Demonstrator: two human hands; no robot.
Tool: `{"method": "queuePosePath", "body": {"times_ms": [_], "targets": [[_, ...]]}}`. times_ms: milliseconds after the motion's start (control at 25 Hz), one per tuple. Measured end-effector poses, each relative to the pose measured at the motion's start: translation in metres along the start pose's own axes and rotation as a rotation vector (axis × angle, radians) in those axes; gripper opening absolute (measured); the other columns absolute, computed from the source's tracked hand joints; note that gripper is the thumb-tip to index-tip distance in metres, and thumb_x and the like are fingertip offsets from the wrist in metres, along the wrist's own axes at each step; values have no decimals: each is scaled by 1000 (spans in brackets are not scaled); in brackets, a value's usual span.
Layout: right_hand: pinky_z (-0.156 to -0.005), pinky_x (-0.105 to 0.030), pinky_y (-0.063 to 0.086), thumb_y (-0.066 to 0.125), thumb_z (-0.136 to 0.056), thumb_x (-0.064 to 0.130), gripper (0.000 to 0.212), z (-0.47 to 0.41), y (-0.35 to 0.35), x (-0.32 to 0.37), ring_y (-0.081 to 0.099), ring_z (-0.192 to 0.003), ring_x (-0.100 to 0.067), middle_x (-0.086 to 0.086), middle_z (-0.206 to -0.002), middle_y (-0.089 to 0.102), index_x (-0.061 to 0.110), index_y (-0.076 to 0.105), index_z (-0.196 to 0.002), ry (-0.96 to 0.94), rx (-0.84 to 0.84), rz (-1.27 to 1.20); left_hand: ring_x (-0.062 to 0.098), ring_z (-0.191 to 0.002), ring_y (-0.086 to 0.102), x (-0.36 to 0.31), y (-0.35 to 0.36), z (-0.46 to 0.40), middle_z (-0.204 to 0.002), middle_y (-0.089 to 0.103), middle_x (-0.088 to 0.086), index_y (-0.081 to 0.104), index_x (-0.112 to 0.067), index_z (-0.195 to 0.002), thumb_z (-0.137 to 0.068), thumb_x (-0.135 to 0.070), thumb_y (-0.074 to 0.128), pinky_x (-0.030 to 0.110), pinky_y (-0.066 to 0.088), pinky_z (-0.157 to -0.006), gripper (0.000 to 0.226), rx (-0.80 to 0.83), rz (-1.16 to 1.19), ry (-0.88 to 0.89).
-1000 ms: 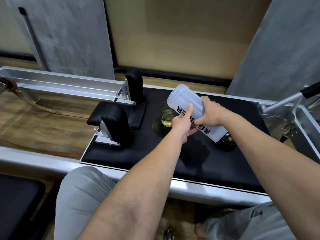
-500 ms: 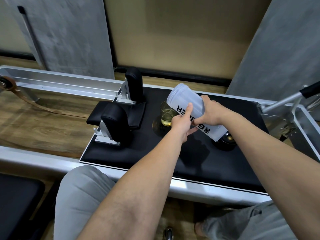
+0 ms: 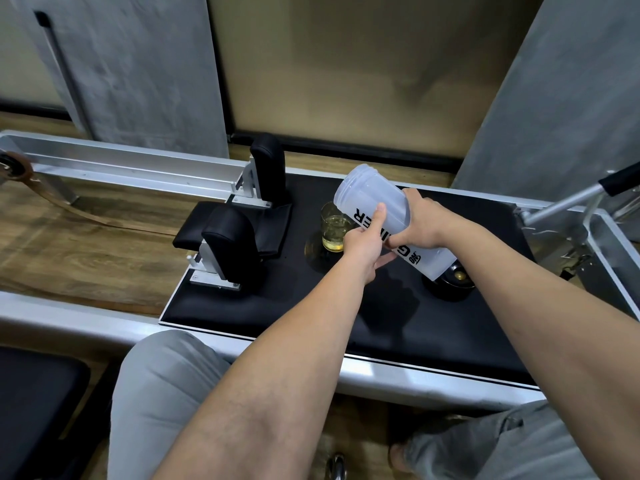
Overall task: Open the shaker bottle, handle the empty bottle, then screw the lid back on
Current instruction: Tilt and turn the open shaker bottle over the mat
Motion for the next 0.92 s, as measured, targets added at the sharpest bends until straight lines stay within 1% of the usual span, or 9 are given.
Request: {"method": "queuePosePath", "body": {"times_ms": [160, 280, 360, 440, 560, 760, 920], "targets": [[-84, -50, 57, 87, -58, 49, 97, 0, -4, 0, 62, -96, -34, -10, -113, 56, 22, 36, -135, -1, -8, -4, 21, -93, 77, -2, 2, 1, -114, 78, 7, 66, -12, -118, -89, -59, 71, 33, 65, -64, 56, 4, 16, 1], [-84, -50, 57, 85, -57, 49, 101, 1, -8, 1, 62, -93, -31, -9, -110, 58, 20, 34, -139, -7, -10, -7, 23, -96, 77, -4, 5, 1, -115, 78, 7, 66, -12, -118, -90, -59, 71, 35, 66, -68, 55, 12, 23, 4], [-83, -49, 57, 86, -57, 48, 103, 1, -10, 2, 63, -91, -29, -8, -108, 58, 20, 33, -141, -14, -18, -6, 24, -99, 77, -6, 7, 1, -116, 78, 7, 67, -11, -119, -90, -59, 71, 34, 66, -67, 56, 17, 28, 9], [-80, -48, 57, 87, -59, 47, 103, 1, -12, 2, 63, -89, -27, -6, -105, 58, 21, 32, -142, -24, -23, -12, 25, -100, 77, -7, 8, 1, -116, 78, 8, 66, -11, -121, -90, -59, 70, 33, 65, -66, 57, 22, 30, 9], [-76, -44, 56, 88, -61, 45, 102, 0, -14, 2, 62, -86, -24, -4, -102, 58, 23, 31, -143, -32, -30, -14, 24, -97, 78, -9, 8, 2, -116, 78, 8, 66, -11, -123, -89, -60, 71, 32, 65, -63, 59, 22, 37, 7], [-75, -43, 55, 88, -62, 44, 100, 1, -16, 2, 62, -87, -24, -3, -102, 57, 21, 32, -142, -29, -26, -14, 24, -98, 78, -9, 9, 3, -114, 78, 6, 67, -13, -120, -89, -60, 71, 35, 66, -70, 57, 26, 36, 10], [-75, -43, 54, 88, -64, 43, 103, 2, -18, 3, 61, -87, -24, -1, -99, 55, 21, 30, -146, -35, -33, -2, 25, -101, 77, -10, 11, 4, -116, 78, 5, 67, -13, -122, -89, -59, 71, 38, 67, -75, 56, 27, 43, 11]]}}
Point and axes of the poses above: each hand's wrist, its own z-axis away from the middle knuckle, its own y-axis out of the palm, x = y × z, the point moved 8 cm from there along -z, towards the middle knuckle
